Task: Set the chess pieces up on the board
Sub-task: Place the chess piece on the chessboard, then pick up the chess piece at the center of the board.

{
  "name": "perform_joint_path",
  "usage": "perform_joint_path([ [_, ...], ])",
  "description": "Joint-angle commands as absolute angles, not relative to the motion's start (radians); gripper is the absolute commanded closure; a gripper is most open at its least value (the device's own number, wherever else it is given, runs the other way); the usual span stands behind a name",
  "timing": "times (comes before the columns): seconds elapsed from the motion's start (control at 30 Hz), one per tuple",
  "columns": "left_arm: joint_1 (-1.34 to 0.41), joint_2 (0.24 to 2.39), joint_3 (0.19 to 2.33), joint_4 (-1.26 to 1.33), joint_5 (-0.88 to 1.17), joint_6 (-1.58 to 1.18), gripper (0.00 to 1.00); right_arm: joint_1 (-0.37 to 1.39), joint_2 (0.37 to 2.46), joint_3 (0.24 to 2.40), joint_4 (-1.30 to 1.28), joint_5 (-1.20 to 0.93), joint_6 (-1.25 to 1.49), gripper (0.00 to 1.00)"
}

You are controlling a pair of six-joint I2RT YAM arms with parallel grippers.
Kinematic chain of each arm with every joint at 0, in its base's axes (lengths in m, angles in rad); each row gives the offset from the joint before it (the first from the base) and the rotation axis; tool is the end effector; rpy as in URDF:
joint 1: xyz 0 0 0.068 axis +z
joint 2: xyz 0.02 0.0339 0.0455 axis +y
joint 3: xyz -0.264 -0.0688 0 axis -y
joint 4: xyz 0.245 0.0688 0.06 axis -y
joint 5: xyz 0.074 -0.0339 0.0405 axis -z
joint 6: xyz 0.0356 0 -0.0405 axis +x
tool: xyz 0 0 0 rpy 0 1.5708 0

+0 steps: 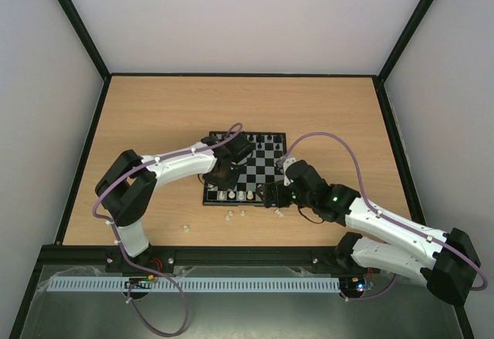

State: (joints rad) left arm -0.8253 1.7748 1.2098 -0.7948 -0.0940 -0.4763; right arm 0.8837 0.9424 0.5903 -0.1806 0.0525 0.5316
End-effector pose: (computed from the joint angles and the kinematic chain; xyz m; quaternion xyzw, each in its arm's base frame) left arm 0.2300 -0.2442 0.1845 0.1676 0.9791 -0.0266 0.1120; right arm 0.1345 0.1610 0.2433 -0.1392 0.8569 0.3050 0.3916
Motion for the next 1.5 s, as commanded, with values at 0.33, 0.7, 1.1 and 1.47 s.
perform_joint_path([
  [0.33,-0.815,1.770,1.214,-0.820,-0.102,-0.472,0.77,0.887,0.940,0.584,-0.180,0.052,0.529,0.01],
  [0.7,-0.831,1.487,1.229,-0.954,-0.133,-0.532,0.57,0.887,0.938,0.584,-0.181,0.064,0.528,0.02],
  [1.1,-0.985,1.329,0.986,-0.825,-0.069,-0.683,0.55,0.887,0.899,0.586,-0.199,0.152,0.543,0.01],
  [1.47,-1.118,1.431,0.947,-0.731,-0.089,-0.793,0.54,0.886,0.894,0.587,-0.198,0.147,0.543,0.01],
])
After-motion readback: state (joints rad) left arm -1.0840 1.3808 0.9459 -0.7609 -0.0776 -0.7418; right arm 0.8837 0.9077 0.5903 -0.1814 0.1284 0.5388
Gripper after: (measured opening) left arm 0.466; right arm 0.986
